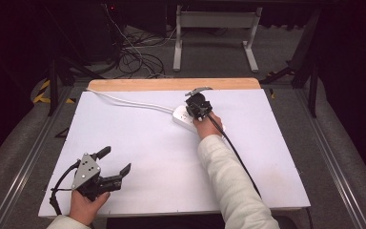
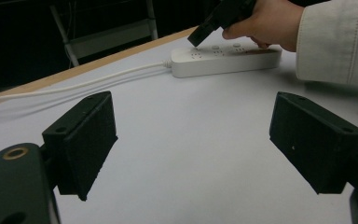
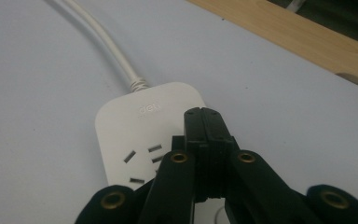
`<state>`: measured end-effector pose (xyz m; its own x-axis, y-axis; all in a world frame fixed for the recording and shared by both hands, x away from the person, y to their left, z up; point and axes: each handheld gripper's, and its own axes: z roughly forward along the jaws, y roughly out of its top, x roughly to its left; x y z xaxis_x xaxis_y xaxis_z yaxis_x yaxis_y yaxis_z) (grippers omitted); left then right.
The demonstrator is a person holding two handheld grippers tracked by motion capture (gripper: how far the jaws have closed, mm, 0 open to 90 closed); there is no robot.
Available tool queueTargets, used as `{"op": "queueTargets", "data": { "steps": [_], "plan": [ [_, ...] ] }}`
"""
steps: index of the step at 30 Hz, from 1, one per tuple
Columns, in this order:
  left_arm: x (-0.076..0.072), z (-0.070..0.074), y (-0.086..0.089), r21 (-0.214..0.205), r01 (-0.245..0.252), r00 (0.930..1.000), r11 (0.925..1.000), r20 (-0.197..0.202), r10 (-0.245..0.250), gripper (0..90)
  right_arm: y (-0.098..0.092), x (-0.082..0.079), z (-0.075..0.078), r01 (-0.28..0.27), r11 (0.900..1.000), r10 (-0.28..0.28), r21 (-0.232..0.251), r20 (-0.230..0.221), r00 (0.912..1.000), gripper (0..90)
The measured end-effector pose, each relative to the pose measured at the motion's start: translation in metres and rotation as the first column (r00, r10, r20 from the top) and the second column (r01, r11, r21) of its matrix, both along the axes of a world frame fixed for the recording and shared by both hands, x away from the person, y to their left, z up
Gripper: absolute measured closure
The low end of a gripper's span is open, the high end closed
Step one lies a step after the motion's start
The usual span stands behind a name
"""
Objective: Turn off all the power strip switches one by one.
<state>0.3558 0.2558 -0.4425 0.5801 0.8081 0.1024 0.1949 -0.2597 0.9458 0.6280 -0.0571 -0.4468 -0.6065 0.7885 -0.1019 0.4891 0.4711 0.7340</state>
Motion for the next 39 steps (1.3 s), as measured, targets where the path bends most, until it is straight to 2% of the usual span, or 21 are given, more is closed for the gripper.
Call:
{"op": "queueTargets", "data": {
  "steps": [3, 6, 7, 8, 10, 15, 21, 24, 27, 28, 31, 39],
  "plan": [
    [0.001, -0.001, -0.001, -0.004, 0.001, 1.0, 1.0, -0.007, -0.001, 15.3, -0.006, -0.009, 0.013, -0.022, 0.9958, 0.019, 0.088, 0.041, 0.999, 90.0],
    [0.0, 0.0, -0.002, 0.001, 0.003, 1.0, 1.0, -0.002, -0.003, 15.3, -0.01, -0.015, 0.024, -0.054, 0.992, 0.049, 0.114, 0.047, 0.9977, 90.0],
    [0.0, 0.0, -0.002, 0.007, 0.003, 1.0, 1.0, 0.0, -0.003, 15.3, -0.01, -0.018, 0.027, -0.063, 0.991, 0.057, 0.118, 0.053, 0.997, 89.5],
    [-0.001, 0.0, -0.002, 0.009, 0.002, 1.0, 1.0, 0.003, -0.002, 15.3, -0.011, -0.021, 0.03, -0.073, 0.9906, 0.066, 0.115, 0.062, 0.9959, 83.3],
    [0.0, 0.0, -0.002, 0.004, 0.002, 1.0, 1.0, 0.003, -0.002, 15.3, -0.012, -0.026, 0.037, -0.082, 0.9902, 0.074, 0.113, 0.076, 0.9944, 82.0],
    [0.0, 0.0, -0.003, 0.002, -0.001, 1.0, 1.0, -0.006, 0.001, 15.3, -0.017, -0.035, 0.052, -0.099, 0.9853, 0.086, 0.14, 0.098, 0.9915, 69.9],
    [0.0, 0.0, -0.002, 0.0, -0.003, 1.0, 1.0, -0.001, 0.003, 15.2, -0.029, -0.04, 0.063, -0.104, 0.9811, 0.09, 0.163, 0.091, 0.9918, 61.4],
    [0.0, 0.0, -0.002, 0.003, -0.007, 1.0, 1.0, -0.003, 0.007, 15.2, -0.034, -0.046, 0.069, -0.123, 0.9776, 0.106, 0.171, 0.101, 0.9892, 58.1],
    [0.0, 0.0, -0.002, 0.002, -0.01, 1.0, 1.0, -0.003, 0.01, 15.2, -0.037, -0.053, 0.076, -0.157, 0.9705, 0.139, 0.183, 0.108, 0.9843, 52.0],
    [0.0, 0.0, -0.002, 0.003, -0.009, 1.0, 1.0, -0.001, 0.009, 15.2, -0.037, -0.056, 0.078, -0.186, 0.9665, 0.169, 0.177, 0.105, 0.98, 49.2],
    [-0.001, 0.001, -0.002, 0.004, -0.01, 1.0, 0.9999, 0.001, 0.01, 15.1, -0.04, -0.064, 0.083, -0.225, 0.9573, 0.207, 0.182, 0.114, 0.9718, 46.2],
    [-0.001, 0.0, -0.003, 0.006, -0.013, 0.9999, 0.9999, -0.005, 0.013, 15.1, -0.054, -0.091, 0.095, -0.275, 0.9328, 0.243, 0.233, 0.155, 0.9575, 37.9]
  ]
}}
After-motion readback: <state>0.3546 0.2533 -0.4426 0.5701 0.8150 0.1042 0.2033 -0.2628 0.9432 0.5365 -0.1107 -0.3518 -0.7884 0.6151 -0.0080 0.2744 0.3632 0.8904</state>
